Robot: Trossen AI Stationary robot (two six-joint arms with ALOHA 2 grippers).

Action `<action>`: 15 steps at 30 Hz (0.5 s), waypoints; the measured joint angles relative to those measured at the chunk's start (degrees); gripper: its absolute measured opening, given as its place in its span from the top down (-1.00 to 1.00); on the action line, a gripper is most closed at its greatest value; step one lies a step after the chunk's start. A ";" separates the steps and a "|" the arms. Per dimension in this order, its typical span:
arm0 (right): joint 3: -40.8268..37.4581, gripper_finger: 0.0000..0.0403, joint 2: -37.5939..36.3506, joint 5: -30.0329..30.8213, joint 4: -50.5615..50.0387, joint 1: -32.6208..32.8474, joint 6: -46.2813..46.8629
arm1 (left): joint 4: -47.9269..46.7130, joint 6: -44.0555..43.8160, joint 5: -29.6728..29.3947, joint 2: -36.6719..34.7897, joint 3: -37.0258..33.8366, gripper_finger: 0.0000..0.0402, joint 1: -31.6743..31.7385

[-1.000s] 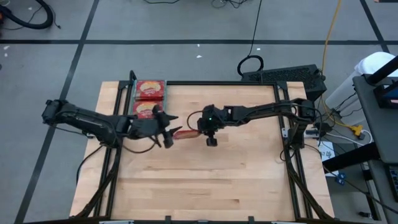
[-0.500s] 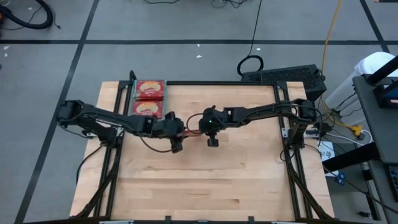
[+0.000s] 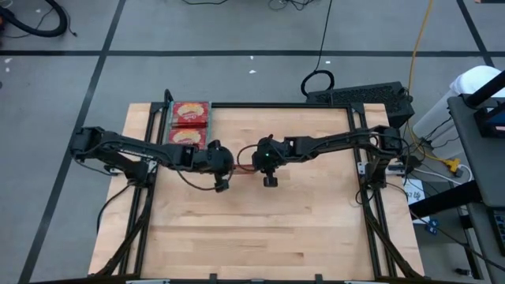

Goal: Sort popcorn bags into baskets
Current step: Put the popcorn bag into the blue bin

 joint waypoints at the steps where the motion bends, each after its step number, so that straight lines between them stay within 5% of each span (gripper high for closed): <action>1: 0.00 0.91 -0.18 0.02 0.37 0.06 0.01 | -1.26 -0.67 0.12 -0.90 0.00 0.86 0.00; 15: -8.49 0.35 -8.81 5.64 7.57 -0.07 -0.93 | -28.65 -6.27 -3.12 -30.14 -0.04 0.85 2.86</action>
